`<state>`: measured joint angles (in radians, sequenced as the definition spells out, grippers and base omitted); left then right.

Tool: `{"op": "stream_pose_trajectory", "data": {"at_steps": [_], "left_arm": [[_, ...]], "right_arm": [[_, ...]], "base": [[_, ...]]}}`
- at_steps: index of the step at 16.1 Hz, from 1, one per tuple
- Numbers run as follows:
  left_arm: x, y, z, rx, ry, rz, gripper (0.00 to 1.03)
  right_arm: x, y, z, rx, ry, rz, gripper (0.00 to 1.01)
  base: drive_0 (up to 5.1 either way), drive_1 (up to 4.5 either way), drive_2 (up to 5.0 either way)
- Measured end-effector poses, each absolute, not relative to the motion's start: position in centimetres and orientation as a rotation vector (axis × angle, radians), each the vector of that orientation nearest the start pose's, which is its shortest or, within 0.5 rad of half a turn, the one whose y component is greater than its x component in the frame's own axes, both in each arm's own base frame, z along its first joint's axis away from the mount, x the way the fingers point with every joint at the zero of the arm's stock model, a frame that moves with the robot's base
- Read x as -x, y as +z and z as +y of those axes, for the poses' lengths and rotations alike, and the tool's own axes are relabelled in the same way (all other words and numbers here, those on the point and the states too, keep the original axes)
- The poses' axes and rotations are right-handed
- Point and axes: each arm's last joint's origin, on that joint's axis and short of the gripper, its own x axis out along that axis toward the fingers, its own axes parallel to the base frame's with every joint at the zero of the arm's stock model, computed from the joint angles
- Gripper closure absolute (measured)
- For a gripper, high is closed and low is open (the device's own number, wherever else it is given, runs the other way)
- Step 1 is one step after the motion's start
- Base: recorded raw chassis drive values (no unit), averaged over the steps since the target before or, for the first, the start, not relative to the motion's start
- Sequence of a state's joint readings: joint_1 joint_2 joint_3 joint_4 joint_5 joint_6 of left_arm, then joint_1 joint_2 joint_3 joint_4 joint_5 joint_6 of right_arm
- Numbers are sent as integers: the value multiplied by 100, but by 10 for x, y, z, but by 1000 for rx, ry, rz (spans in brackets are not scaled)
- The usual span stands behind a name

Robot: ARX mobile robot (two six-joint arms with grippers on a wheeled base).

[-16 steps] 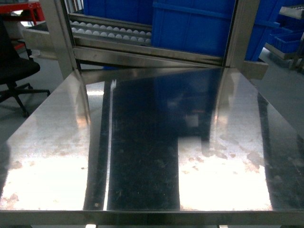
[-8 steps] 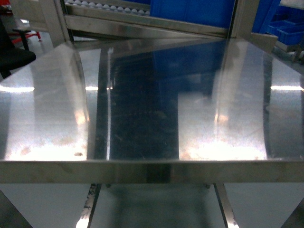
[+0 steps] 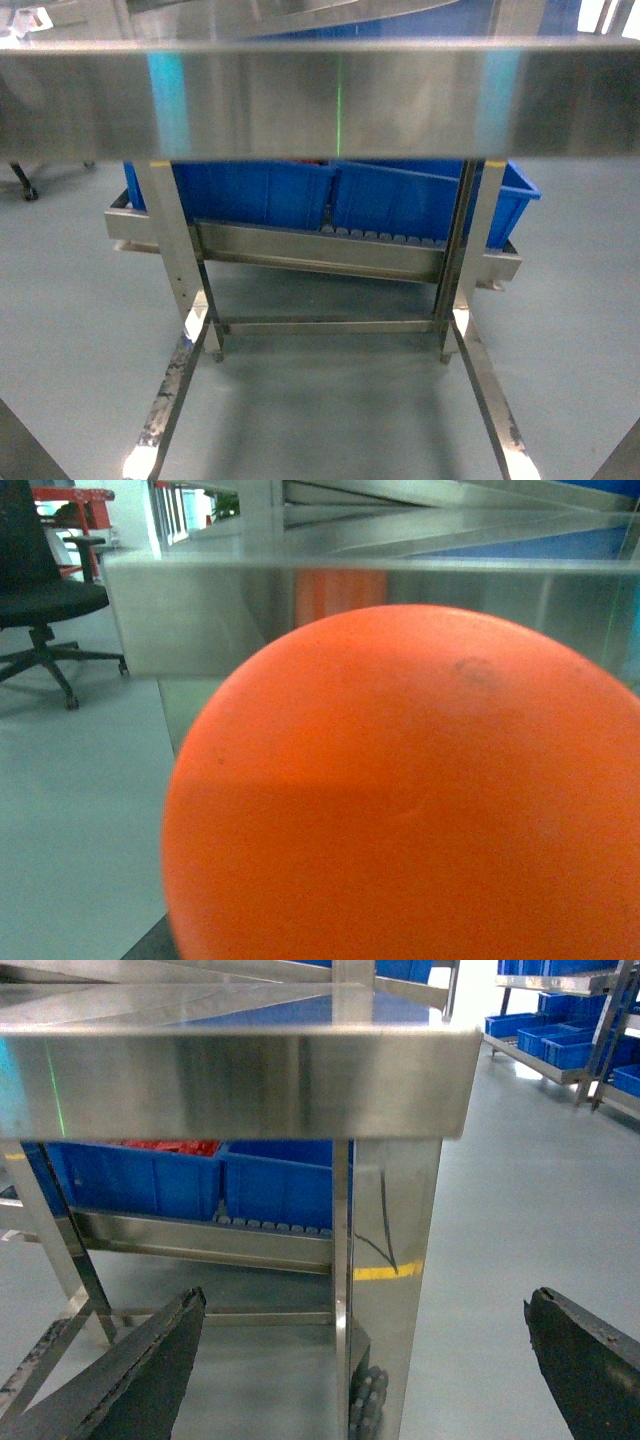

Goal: Pick capacitor and pack into box

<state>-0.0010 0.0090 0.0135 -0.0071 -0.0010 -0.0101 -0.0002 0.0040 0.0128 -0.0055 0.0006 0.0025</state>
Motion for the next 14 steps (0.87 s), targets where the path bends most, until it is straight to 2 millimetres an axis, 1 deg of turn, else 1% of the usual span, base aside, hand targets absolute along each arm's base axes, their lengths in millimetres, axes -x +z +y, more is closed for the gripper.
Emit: {"op": "stream_pose_trajectory", "data": {"at_steps": [14], "left_arm": [[-97, 167, 0, 10, -1, 3, 59]], "right_arm": [[-97, 167, 0, -2, 0, -3, 3]], "base": [[0, 0, 0]]}}
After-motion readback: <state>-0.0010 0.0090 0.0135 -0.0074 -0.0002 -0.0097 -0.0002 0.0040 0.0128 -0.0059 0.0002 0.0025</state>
